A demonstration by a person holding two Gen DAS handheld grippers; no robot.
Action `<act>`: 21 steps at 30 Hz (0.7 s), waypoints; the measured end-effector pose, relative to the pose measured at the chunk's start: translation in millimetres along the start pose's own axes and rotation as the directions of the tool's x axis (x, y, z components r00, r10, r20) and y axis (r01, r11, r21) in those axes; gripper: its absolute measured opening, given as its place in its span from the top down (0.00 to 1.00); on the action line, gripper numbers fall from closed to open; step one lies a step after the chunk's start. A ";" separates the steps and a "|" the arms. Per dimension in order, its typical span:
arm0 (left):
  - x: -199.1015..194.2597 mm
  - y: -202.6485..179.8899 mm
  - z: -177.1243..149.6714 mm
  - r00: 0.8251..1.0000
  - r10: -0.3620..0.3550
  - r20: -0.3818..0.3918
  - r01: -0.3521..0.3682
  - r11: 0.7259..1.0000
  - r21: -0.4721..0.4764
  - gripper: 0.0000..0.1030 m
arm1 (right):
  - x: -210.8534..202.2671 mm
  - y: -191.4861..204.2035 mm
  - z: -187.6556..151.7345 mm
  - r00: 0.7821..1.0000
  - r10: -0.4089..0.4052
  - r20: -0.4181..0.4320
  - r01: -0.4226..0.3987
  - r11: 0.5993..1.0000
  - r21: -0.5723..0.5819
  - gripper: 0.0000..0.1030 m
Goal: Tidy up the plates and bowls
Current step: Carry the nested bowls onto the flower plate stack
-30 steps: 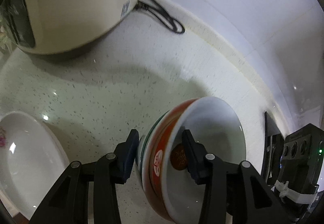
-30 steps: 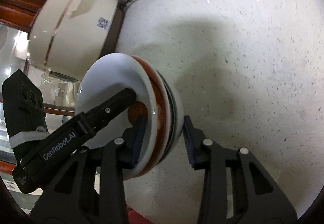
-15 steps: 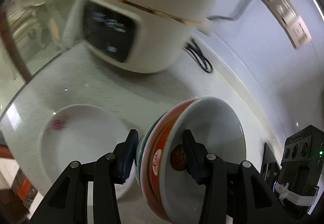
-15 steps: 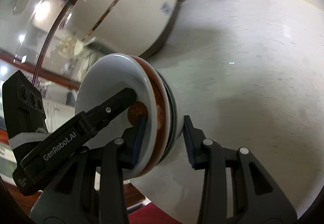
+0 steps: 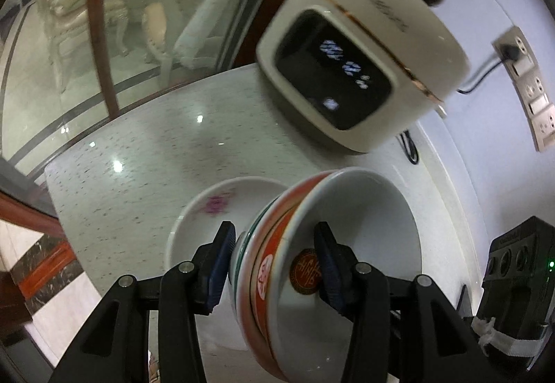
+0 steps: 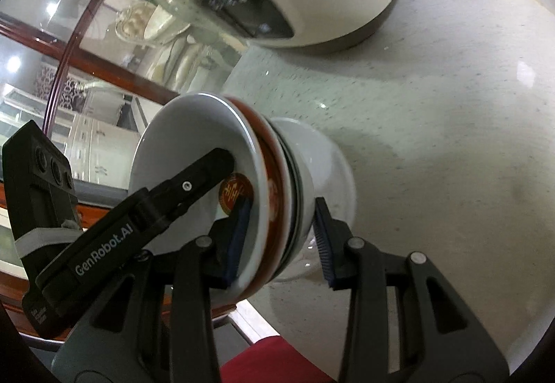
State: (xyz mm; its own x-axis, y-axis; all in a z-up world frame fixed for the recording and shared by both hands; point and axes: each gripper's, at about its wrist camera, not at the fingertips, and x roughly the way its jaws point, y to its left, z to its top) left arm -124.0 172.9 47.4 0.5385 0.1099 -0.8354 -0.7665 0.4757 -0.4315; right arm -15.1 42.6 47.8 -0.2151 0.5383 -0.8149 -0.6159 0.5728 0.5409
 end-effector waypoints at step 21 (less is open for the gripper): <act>17.4 24.8 0.5 0.999 0.011 -0.039 -0.012 0.999 -0.031 0.53 | 35.9 2.0 9.7 0.999 -0.009 -0.053 0.010 1.000 0.006 0.60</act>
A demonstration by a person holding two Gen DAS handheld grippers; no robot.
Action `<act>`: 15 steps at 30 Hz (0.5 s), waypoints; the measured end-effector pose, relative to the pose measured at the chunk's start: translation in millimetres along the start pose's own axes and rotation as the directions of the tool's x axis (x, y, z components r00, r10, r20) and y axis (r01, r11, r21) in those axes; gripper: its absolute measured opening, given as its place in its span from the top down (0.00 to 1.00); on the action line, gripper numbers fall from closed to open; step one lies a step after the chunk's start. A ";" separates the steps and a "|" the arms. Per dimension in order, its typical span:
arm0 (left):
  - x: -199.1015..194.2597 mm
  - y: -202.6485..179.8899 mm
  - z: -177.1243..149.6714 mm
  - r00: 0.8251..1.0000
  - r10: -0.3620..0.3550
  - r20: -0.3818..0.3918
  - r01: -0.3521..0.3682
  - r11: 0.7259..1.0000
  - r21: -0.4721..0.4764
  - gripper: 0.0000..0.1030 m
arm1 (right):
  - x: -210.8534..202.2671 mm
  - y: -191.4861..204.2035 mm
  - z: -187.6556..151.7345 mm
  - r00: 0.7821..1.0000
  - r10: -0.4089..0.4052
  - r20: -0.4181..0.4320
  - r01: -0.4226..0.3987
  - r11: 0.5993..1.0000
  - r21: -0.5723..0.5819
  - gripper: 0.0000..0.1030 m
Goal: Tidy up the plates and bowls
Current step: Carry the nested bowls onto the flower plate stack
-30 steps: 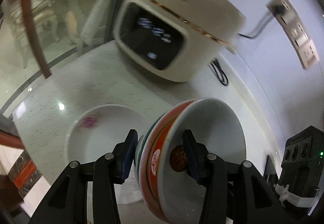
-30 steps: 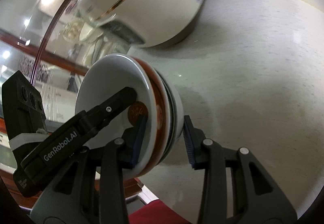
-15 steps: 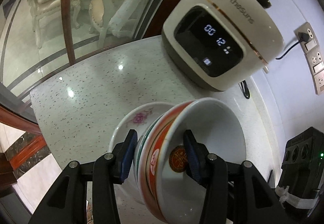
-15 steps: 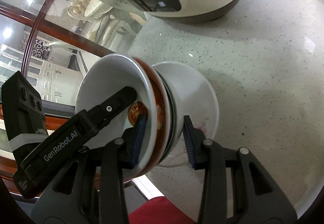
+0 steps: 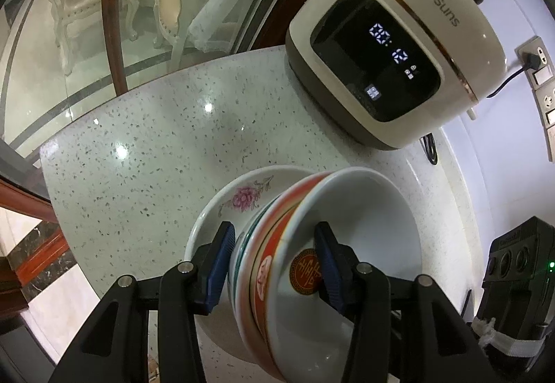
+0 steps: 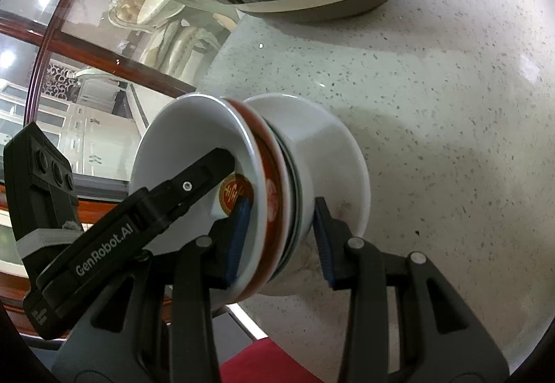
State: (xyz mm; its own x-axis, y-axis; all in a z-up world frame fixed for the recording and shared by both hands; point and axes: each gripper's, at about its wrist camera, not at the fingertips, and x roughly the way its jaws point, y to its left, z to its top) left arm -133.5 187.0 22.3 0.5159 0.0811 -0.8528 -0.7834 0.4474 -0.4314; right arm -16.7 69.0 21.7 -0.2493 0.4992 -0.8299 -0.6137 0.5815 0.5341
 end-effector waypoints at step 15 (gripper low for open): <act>3.9 9.0 -0.1 0.998 -0.057 -0.004 0.057 0.998 -0.029 0.33 | -1.5 -3.2 -0.7 1.000 0.020 -0.018 -0.020 1.000 0.001 0.47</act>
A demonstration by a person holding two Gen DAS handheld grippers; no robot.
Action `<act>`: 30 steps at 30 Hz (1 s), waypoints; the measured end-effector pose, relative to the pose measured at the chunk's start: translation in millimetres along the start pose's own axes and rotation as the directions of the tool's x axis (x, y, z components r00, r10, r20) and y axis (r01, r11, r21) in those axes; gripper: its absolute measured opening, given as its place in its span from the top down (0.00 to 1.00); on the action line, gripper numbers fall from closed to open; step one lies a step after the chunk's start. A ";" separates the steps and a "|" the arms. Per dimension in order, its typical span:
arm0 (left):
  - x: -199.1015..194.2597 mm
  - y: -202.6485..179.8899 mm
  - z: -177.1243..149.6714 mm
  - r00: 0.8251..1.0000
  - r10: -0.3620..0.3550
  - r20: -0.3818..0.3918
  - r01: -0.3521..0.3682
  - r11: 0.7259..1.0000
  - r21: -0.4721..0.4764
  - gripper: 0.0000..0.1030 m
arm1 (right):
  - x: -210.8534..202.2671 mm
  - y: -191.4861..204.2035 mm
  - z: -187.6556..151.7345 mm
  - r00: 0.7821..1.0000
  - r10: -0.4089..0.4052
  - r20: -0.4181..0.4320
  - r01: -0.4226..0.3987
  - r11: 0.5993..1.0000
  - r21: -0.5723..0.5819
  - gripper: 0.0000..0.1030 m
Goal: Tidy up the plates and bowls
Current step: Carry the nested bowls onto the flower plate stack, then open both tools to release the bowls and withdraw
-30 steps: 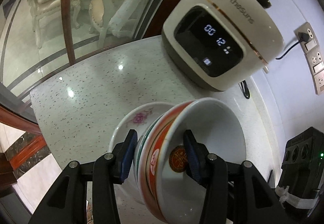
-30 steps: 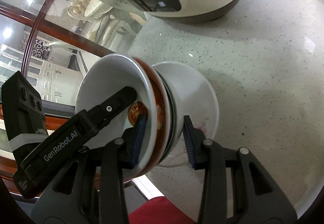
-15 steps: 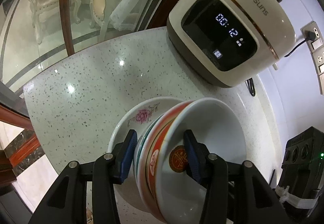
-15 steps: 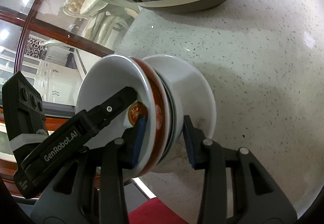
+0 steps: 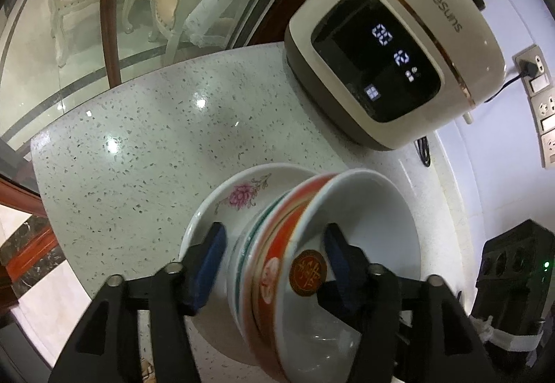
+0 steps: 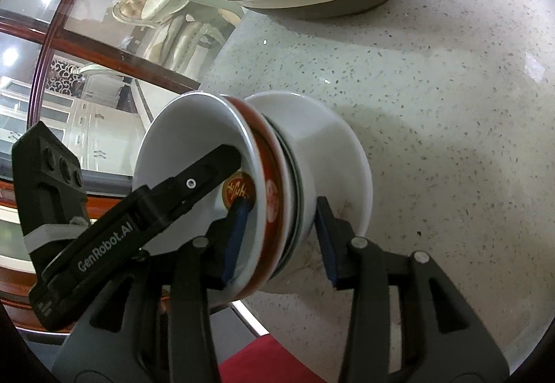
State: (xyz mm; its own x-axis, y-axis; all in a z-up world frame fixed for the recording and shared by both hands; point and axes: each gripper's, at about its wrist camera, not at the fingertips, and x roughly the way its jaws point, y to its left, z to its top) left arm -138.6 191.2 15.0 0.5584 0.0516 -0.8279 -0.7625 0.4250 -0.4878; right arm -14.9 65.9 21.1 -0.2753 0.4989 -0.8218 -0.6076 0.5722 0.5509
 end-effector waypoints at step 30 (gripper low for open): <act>-178.6 -16.1 -140.5 0.734 0.006 0.679 -0.306 0.896 0.322 0.00 | -115.7 52.0 -229.2 0.630 -0.070 0.774 0.374 0.900 -0.223 0.00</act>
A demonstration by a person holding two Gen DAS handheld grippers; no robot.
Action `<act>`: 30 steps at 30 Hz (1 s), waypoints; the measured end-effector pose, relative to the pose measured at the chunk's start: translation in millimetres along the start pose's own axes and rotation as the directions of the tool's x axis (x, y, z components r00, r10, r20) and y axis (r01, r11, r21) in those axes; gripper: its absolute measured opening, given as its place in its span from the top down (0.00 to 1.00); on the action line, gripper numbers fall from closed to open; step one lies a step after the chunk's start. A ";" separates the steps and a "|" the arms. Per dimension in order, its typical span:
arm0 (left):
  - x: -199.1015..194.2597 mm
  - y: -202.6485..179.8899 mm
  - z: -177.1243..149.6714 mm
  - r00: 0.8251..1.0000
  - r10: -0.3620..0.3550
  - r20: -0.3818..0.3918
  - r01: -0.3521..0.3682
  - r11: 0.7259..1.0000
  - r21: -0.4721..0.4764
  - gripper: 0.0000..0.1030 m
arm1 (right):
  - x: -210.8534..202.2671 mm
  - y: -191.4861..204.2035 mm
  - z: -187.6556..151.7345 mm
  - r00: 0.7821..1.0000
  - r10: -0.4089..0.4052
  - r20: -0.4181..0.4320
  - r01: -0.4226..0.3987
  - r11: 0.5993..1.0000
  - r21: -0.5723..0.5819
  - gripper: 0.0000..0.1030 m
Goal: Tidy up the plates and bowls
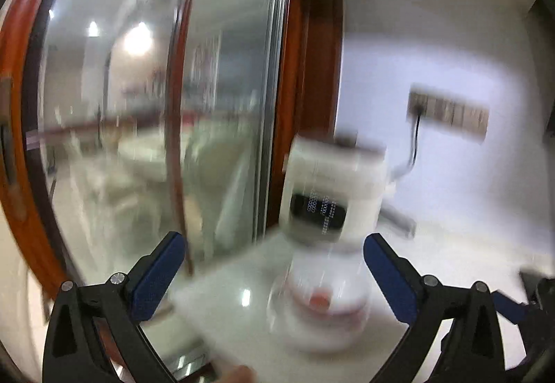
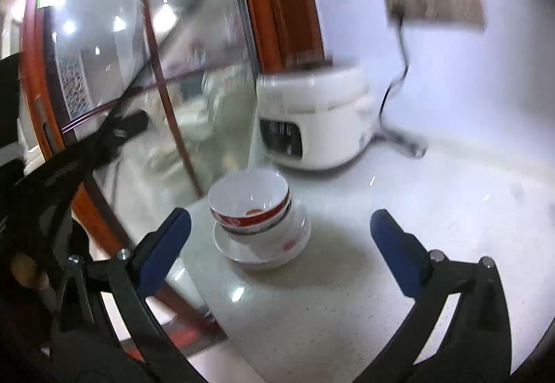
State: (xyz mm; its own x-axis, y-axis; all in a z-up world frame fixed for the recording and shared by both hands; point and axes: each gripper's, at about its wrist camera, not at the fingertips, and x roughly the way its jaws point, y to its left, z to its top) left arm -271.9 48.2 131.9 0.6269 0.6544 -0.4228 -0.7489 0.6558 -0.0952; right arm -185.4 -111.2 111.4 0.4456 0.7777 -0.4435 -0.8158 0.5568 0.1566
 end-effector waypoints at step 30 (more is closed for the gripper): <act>-33.7 49.8 -128.6 0.998 -0.058 0.013 0.057 0.995 0.076 0.00 | -35.4 57.9 -106.2 0.970 -0.207 0.129 0.220 0.971 -0.095 0.00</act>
State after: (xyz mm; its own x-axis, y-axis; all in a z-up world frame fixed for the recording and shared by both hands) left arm -358.0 10.4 25.5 0.6723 0.6201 -0.4044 -0.6933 0.7189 -0.0504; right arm -287.6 -137.5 42.5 0.6489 0.6765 -0.3482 -0.7289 0.6840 -0.0292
